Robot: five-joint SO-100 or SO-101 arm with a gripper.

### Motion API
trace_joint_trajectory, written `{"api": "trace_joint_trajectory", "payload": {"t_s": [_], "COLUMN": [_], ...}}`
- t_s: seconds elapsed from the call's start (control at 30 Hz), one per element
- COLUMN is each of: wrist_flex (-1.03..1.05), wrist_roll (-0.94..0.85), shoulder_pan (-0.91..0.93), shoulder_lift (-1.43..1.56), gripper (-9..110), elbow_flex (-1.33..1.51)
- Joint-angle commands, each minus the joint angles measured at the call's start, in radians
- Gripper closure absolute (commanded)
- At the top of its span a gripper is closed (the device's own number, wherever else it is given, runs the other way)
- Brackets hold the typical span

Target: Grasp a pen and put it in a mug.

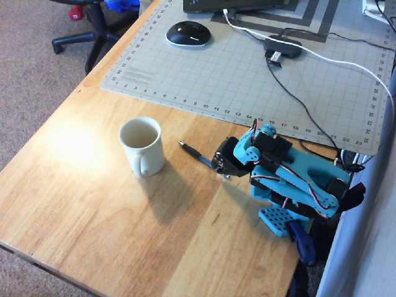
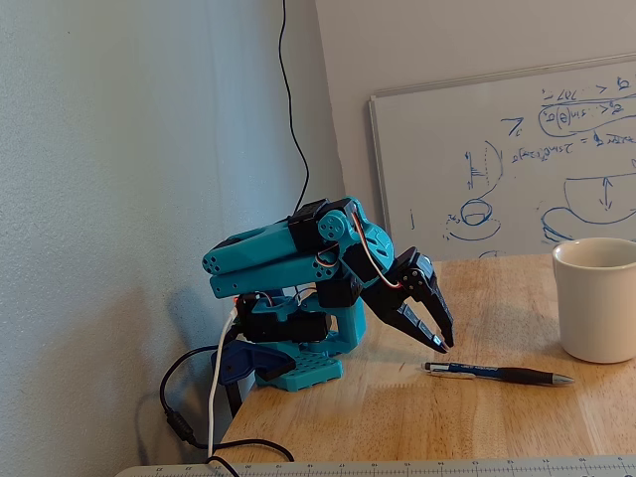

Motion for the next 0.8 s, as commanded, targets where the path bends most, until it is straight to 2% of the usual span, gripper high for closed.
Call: {"api": "trace_joint_trajectory", "payload": {"t_s": [0.0,0.53,0.77], "wrist_flex": [0.002,0.002,-0.012], "wrist_roll": [-0.003,0.008,0.011], "shoulder_pan": [0.009,0.003,0.012], "shoulder_lift": [0.026,0.026,-0.061], "gripper": [99,99,99], "elbow_flex": [-0.021,-0.021,-0.055]}}
